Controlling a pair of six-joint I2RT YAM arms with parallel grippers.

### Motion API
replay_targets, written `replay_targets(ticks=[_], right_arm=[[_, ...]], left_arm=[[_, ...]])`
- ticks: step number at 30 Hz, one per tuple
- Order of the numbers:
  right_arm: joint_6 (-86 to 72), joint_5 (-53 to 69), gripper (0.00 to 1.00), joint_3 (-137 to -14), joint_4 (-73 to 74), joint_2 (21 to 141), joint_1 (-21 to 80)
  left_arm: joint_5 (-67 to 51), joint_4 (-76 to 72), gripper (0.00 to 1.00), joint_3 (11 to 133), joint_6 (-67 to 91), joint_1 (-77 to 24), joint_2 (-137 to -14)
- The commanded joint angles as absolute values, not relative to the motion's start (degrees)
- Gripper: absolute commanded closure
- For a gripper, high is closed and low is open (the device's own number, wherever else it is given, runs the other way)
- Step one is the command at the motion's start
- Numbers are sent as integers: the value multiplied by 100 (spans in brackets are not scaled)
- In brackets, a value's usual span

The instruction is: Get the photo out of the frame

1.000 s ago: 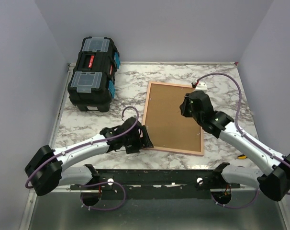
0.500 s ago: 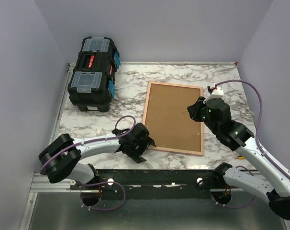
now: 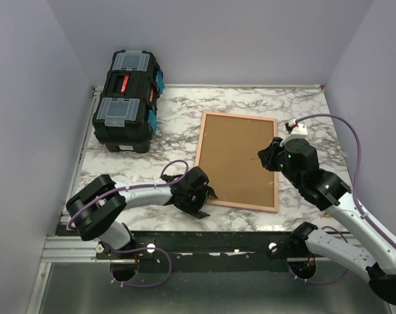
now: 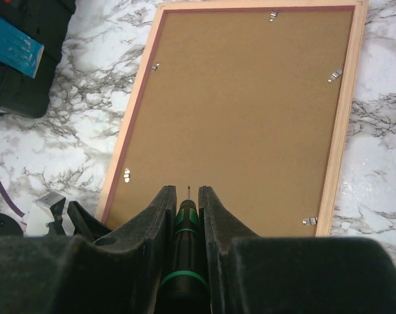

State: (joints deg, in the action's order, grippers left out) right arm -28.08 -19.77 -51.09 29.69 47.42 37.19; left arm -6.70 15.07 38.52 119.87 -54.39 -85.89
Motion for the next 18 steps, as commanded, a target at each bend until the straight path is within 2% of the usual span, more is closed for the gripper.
replay_targets(ticks=[1, 10, 11, 16, 18], right_arm=[[-2821, -1933, 99, -5079, 3079, 4595, 3762], [-2780, -1883, 99, -5032, 3006, 4624, 3762], [-2784, -1881, 99, -5029, 2999, 4639, 3761], [-2704, -1844, 99, -4931, 2990, 4712, 3758], [-2628, -1698, 99, -4829, 2922, 4757, 3761]], left_arm=[[224, 2709, 38, 4152, 12021, -5436, -9106], [545, 3147, 64, 4457, 11694, -5376, -9426], [709, 3242, 67, 4532, 11500, -5350, -9426], [1668, 4095, 97, 5282, 9835, -5212, -9455], [1949, 4317, 100, 5561, 8959, -5059, -9489]])
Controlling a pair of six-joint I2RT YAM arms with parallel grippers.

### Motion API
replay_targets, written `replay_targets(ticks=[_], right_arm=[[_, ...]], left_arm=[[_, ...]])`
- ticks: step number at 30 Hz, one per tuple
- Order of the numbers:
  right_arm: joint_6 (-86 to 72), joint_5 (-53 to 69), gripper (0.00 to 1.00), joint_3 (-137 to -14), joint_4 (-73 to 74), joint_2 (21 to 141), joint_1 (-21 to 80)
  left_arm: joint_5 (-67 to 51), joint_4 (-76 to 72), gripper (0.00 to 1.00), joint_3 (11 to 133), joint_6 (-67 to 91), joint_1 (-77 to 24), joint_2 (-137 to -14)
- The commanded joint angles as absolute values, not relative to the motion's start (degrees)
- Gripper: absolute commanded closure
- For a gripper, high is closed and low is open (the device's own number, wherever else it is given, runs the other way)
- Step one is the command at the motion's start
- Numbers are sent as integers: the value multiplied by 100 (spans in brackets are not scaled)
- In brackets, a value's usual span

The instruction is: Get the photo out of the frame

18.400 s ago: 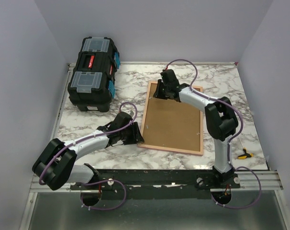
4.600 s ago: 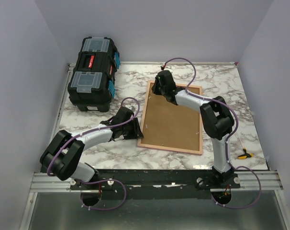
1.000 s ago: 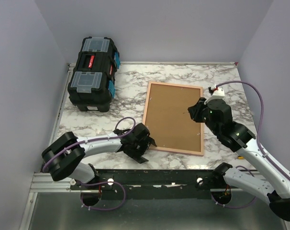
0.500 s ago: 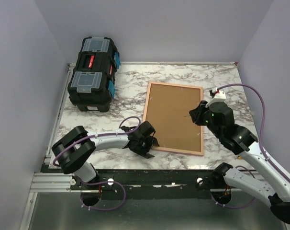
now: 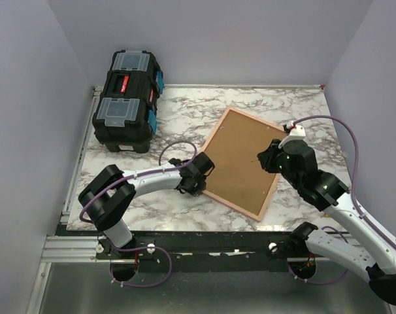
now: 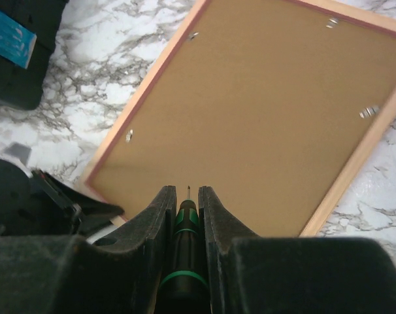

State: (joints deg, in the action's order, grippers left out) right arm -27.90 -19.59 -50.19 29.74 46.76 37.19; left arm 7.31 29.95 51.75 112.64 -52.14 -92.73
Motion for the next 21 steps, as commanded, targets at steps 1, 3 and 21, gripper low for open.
replay_targets(ticks=[1, 3, 21], right_arm=[[-2582, -1528, 99, -4770, 2839, 4770, 3762], [-2558, -1094, 99, -4654, 2661, 4841, 3761], [-2807, 202, 99, -4049, 142, 6890, 4033]], left_arm=[[2029, 4282, 100, 5631, 8525, -4972, -9486], [2233, 4169, 100, 5682, 7785, -4830, -9414], [-295, 2711, 100, 7004, 3276, -3019, -10276]])
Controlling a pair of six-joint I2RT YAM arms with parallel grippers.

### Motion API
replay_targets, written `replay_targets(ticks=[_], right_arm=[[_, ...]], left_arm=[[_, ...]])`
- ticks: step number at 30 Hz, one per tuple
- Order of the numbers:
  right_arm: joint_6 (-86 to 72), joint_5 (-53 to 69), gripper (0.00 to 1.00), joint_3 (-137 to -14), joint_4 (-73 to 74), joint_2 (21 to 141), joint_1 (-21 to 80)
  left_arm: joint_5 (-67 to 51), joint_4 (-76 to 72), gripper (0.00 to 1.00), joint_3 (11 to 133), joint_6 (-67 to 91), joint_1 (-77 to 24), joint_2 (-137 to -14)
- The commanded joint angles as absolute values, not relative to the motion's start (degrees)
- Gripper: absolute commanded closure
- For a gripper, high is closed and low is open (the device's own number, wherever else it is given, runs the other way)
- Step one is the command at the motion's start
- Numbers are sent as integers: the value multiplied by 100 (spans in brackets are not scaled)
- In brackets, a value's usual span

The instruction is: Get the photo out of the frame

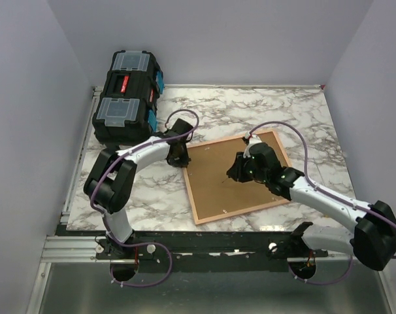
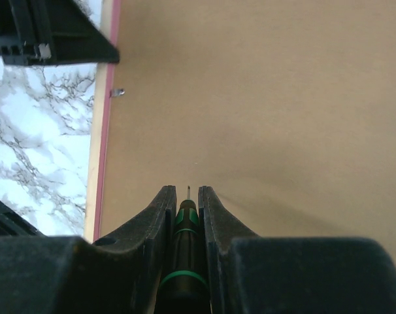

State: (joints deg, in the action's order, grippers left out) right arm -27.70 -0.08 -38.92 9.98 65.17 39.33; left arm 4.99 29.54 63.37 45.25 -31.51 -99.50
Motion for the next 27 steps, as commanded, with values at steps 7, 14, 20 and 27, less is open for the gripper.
replay_targets(ticks=[7, 14, 20, 27], right_arm=[[-2875, 70, 99, -4675, -618, 8020, 4202], [-3270, -306, 99, -5354, -1292, 9059, 4187], [-3280, -105, 99, -6092, -1442, 10056, 4192], [-2998, -170, 99, -6186, -1511, 10372, 4192]], left_arm=[[-963, 3031, 100, 7987, 2820, -2571, -11056], [-1653, 2987, 100, 8091, 2877, -2391, -11304], [-1988, 3234, 100, 8374, 2982, -2329, -11586], [-1807, 3279, 100, 8381, 2979, -2230, -11617]])
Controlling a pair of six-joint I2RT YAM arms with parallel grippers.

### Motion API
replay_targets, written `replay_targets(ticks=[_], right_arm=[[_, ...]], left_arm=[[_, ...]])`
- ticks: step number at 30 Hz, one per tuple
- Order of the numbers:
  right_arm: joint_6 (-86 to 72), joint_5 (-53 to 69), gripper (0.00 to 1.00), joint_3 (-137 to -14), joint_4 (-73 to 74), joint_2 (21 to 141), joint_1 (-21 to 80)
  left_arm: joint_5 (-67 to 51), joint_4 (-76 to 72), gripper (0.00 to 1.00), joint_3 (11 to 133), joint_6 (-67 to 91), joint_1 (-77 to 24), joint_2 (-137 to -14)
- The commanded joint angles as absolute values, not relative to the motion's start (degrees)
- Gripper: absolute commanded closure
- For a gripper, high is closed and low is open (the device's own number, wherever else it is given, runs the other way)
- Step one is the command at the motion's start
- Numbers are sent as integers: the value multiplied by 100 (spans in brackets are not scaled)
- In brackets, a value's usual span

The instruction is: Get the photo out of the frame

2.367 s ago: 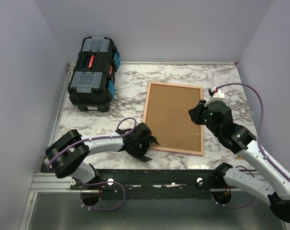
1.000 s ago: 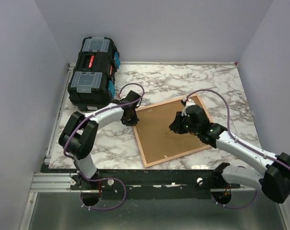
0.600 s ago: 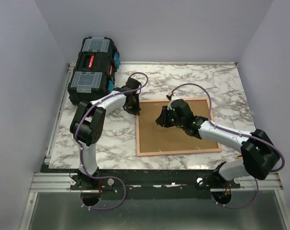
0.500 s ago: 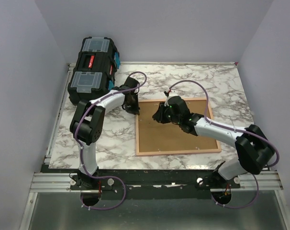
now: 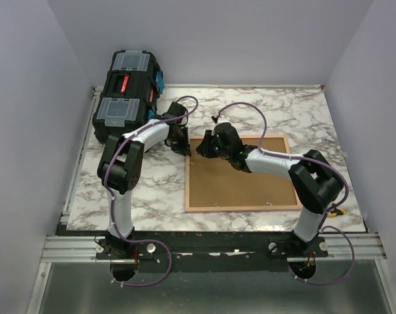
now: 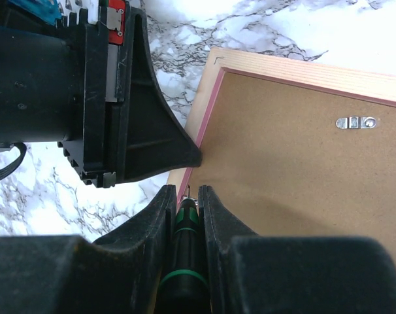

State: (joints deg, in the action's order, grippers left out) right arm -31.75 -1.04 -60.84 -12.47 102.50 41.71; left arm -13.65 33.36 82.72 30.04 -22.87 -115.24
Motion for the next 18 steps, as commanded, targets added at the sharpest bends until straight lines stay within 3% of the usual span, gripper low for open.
replay_targets(ticks=[1, 18], right_arm=[[-2986, -167, 99, -6163, -1545, 10384, 4185], [-2763, 242, 99, -6151, -1342, 10547, 4282]], left_arm=[[-1850, 3262, 100, 8370, 2992, -2230, -11634], [-1753, 3399, 100, 8551, 3024, -2205, -11688]])
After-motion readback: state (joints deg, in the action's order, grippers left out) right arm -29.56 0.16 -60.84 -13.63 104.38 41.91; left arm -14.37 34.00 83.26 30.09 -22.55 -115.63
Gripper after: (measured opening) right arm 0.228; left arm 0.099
